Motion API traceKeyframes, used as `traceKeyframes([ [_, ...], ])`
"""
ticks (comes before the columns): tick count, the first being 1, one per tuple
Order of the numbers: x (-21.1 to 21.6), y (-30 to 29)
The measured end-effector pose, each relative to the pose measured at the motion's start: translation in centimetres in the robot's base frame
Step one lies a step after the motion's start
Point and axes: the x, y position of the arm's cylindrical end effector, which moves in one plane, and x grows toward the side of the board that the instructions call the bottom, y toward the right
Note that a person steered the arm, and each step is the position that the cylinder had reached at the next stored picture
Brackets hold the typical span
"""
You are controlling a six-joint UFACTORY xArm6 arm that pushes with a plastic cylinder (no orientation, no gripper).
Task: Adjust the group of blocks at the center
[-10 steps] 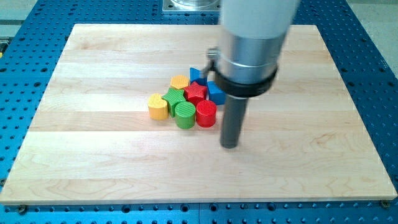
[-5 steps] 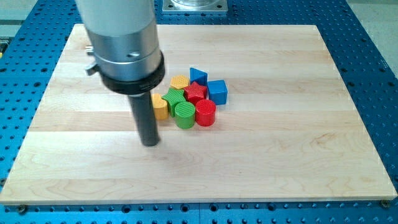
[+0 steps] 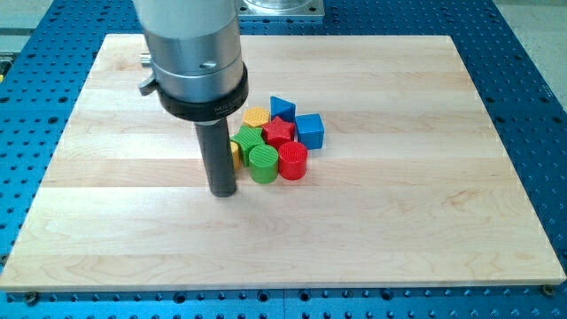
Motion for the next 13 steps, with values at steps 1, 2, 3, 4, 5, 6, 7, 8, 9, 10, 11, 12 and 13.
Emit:
traceKeyframes([
  [1, -0.7, 4.2],
  [2, -0.4, 5.1],
  [3, 2.3, 5.6],
  [4, 1.1, 10.5],
  [5, 0.2, 12.0],
  [6, 0.0, 12.3],
  [7, -0.8, 12.6],
  [8, -1.4, 12.8],
  [9, -1.9, 12.9],
  [10, -2.5, 13.4],
  [11, -3.6, 16.5],
  [12, -10.4, 20.1],
  [13, -18.6, 18.8],
])
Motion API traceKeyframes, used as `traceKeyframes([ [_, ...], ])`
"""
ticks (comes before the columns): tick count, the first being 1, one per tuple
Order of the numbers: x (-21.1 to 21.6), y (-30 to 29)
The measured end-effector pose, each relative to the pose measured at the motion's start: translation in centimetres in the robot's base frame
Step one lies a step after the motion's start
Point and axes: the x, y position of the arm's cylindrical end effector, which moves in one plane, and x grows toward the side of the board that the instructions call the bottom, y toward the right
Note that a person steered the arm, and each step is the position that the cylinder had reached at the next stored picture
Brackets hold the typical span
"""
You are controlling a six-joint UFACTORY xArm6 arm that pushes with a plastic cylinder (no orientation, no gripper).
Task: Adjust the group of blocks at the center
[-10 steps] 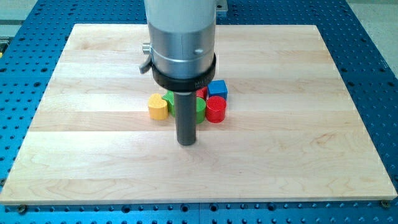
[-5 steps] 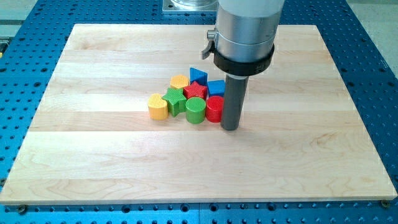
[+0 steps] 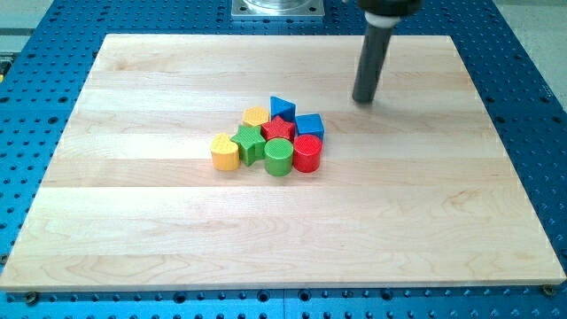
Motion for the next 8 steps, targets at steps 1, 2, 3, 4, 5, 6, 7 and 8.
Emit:
traceKeyframes([
  [1, -0.2, -6.5],
  [2, 0.0, -12.8],
  [3, 2.1, -19.1],
  [4, 4.9, -19.0],
  [5, 5.2, -16.6],
  [6, 4.8, -14.5],
  [7, 4.8, -11.7],
  [8, 4.8, -11.3],
])
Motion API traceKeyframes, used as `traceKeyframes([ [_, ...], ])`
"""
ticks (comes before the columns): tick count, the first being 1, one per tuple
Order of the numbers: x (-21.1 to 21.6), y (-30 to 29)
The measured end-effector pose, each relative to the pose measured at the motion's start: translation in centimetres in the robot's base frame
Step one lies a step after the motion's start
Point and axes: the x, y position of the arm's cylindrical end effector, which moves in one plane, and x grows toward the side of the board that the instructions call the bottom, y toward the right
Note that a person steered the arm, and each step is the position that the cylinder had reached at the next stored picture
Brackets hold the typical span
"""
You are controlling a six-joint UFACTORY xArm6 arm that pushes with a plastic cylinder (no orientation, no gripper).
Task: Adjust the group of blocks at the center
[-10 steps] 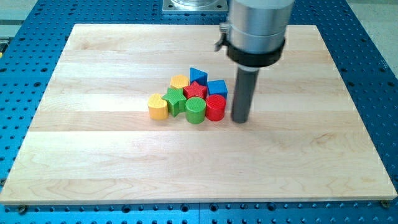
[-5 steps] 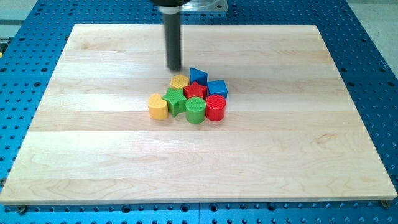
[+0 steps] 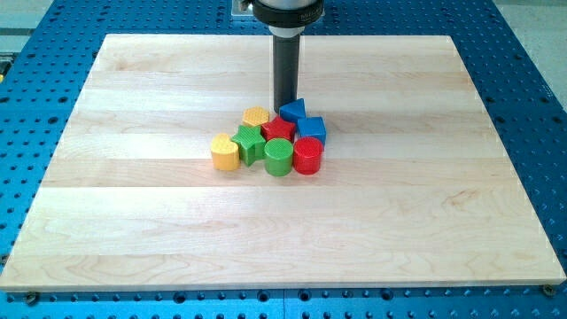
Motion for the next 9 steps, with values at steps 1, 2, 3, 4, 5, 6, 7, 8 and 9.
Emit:
traceKeyframes([
  [1, 0.0, -0.2],
  [2, 0.1, -0.2],
  [3, 0.1, -1.4],
  [4, -2.1, 0.6],
  [5, -1.7, 4.6],
  [6, -1.1, 4.0],
  [7, -1.1, 3.2],
  [8, -0.4, 1.4],
  [9, -0.3, 1.4],
])
